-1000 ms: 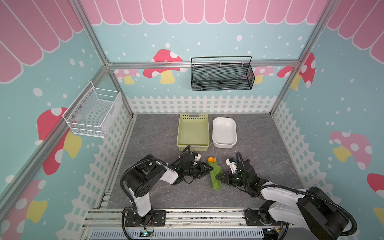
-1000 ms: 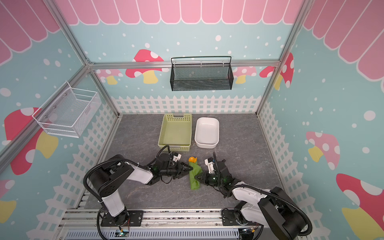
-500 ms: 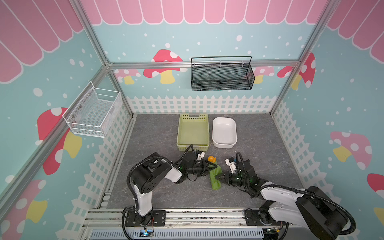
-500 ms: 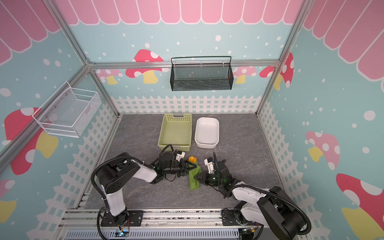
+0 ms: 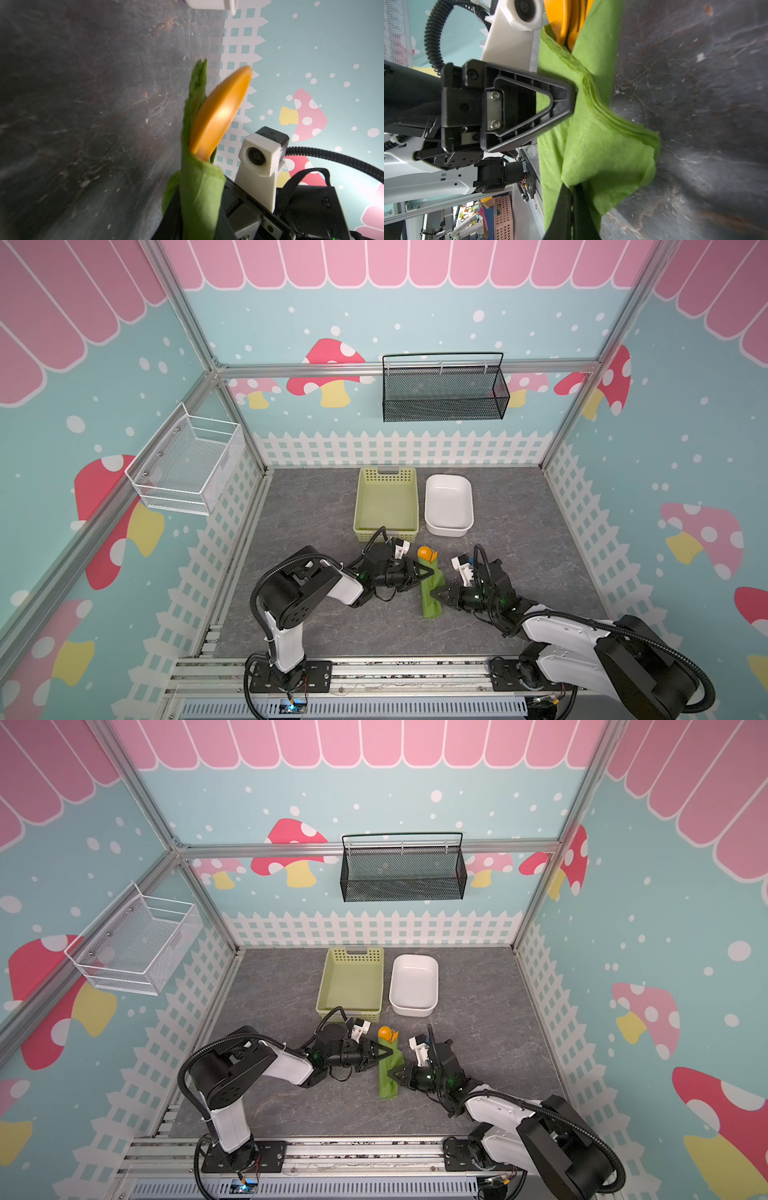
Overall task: Place the utensils on the paper napkin and roll it up
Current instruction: 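Lift the wrapped bundle upright with the left gripper while the right gripper pinches the napkin, then raise the upright green bundle above the table with both grippers holding it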
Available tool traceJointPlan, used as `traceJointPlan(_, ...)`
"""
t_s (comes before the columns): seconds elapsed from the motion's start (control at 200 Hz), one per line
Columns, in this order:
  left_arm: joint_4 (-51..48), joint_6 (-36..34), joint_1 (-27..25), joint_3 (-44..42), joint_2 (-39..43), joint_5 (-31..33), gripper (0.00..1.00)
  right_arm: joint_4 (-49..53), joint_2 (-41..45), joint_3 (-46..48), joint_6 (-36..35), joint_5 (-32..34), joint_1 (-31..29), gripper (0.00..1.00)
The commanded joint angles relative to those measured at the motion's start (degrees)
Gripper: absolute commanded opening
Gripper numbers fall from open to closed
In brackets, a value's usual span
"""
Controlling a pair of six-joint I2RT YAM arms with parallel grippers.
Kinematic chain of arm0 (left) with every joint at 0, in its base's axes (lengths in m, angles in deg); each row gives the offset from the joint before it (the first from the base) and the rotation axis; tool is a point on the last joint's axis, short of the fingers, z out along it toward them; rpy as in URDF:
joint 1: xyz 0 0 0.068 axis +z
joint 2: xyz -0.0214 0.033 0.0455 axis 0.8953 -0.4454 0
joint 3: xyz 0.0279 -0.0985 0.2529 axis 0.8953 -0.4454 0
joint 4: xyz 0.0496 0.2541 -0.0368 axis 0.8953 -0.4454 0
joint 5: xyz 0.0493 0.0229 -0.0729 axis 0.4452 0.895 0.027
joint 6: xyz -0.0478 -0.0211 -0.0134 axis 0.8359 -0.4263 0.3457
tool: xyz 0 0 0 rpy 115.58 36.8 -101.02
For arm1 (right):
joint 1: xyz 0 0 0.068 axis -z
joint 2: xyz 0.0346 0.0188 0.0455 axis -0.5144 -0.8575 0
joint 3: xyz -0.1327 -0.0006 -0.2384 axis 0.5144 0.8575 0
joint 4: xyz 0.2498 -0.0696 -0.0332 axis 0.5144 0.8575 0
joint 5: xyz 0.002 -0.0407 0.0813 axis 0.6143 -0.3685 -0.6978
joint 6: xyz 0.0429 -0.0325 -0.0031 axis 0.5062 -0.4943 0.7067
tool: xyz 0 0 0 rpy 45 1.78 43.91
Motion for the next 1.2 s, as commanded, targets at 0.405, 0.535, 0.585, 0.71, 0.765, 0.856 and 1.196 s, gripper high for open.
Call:
traceJointPlan(0.405,-28.6,-20.7,3.6,12.9,20.2,3.8,0.07,20.3,19.2,-9.3,-9.1,8.7,1.5,0.32)
traceJointPlan(0.535,-35.2,-26.8,4.0,17.9,24.4,3.8,0.06,20.7,24.0,-12.8,-13.3,10.5,1.6,0.38)
traceJointPlan(0.585,-36.8,-28.7,4.0,19.7,26.0,3.5,0.05,20.7,25.6,-14.4,-15.1,11.1,1.6,0.44)
traceJointPlan(0.71,-39.3,-32.6,4.3,24.1,29.3,2.0,0.02,19.6,29.3,-18.2,-20.6,11.6,1.6,0.55)
traceJointPlan(0.765,-39.7,-33.8,4.4,26.0,30.5,0.9,0.01,17.6,30.8,-19.1,-23.1,11.1,1.6,0.62)
traceJointPlan(0.856,-39.1,-35.0,4.3,29.2,31.7,-1.8,0.00,12.7,32.4,-19.2,-25.9,9.0,1.7,0.74)
traceJointPlan(1.196,-34.8,-33.9,4.4,36.5,33.7,-11.3,0.00,-22.4,25.7,-14.9,-17.6,-9.3,1.6,0.81)
